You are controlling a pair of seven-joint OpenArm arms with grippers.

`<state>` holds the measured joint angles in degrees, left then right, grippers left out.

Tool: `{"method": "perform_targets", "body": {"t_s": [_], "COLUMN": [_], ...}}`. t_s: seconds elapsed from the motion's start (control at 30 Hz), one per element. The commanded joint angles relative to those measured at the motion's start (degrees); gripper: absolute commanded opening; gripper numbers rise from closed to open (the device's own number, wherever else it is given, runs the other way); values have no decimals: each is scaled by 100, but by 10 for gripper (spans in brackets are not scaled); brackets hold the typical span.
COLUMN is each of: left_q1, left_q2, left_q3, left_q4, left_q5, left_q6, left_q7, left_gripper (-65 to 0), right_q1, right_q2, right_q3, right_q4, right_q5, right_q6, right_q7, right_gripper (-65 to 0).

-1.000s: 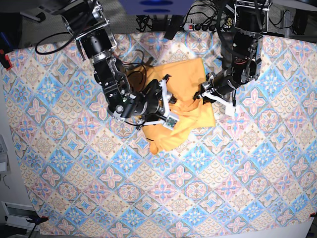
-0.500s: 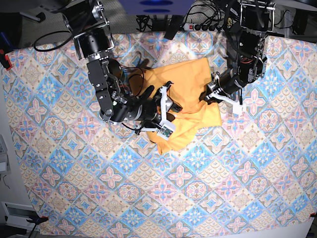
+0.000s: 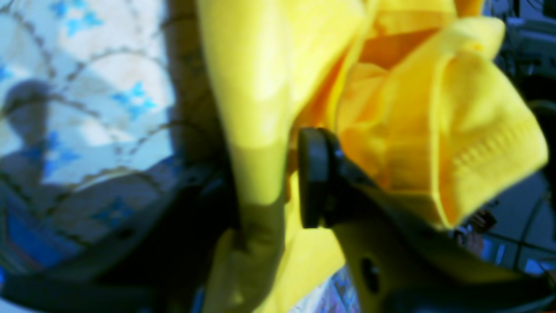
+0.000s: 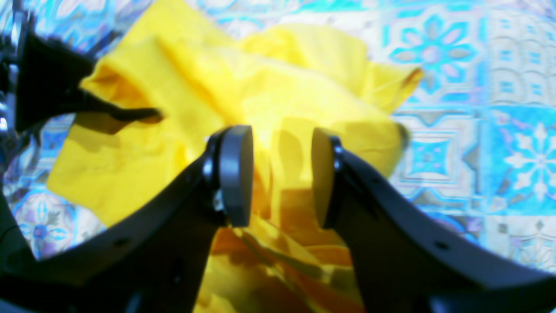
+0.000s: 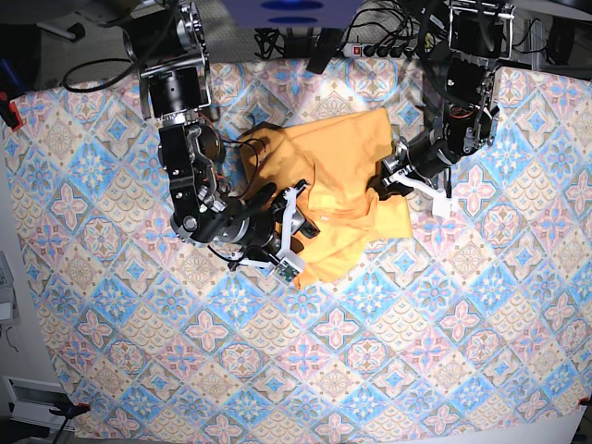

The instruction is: Fold the T-shirt properly

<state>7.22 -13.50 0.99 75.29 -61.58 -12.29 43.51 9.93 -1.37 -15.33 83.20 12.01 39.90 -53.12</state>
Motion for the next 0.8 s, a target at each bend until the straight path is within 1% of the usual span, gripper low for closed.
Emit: {"method": "perform_targets", "body": {"t_s": [0.0, 0.13, 0.27, 0.33, 0.43, 0.57, 0.67, 0.77], "left_q1": [-32, 47, 161, 372, 513, 689, 715, 592], "left_q2": [-44, -53, -114, -96, 44, 44, 44, 62], "left_q3": [-16, -34, -130, -464, -807, -860, -860, -842], "left_q4": [159, 203, 300, 476, 722, 1109, 1399, 1425], "left_q5": [-88, -88, -106, -106, -106, -97, -70, 0], "left_q6": [-94, -111, -111, -111, -120, -120, -129, -120], "left_q7": [-21, 5, -21, -39, 5, 23, 383, 761], "left_gripper": [-398, -341, -301, -298, -298, -299, -299, -299], "right_q1": [119, -31, -92, -92, -180, -391, -549, -699], "right_q2": [106, 352, 457, 466, 554, 581, 616, 642], "right_q3": [131, 412, 913, 1230, 1599, 1863, 1881, 1863], "right_q4": [107, 115, 115, 115, 115, 115, 115, 115], "right_q5": [87, 87, 87, 78, 87, 96, 96, 104], "right_q6": [10, 10, 10, 10, 10, 10, 10, 10], "right_q7": [130, 156, 165, 139, 104, 104, 104, 121], "right_gripper": [-433, -433, -433, -433, -433, -433, -433, -433]}}
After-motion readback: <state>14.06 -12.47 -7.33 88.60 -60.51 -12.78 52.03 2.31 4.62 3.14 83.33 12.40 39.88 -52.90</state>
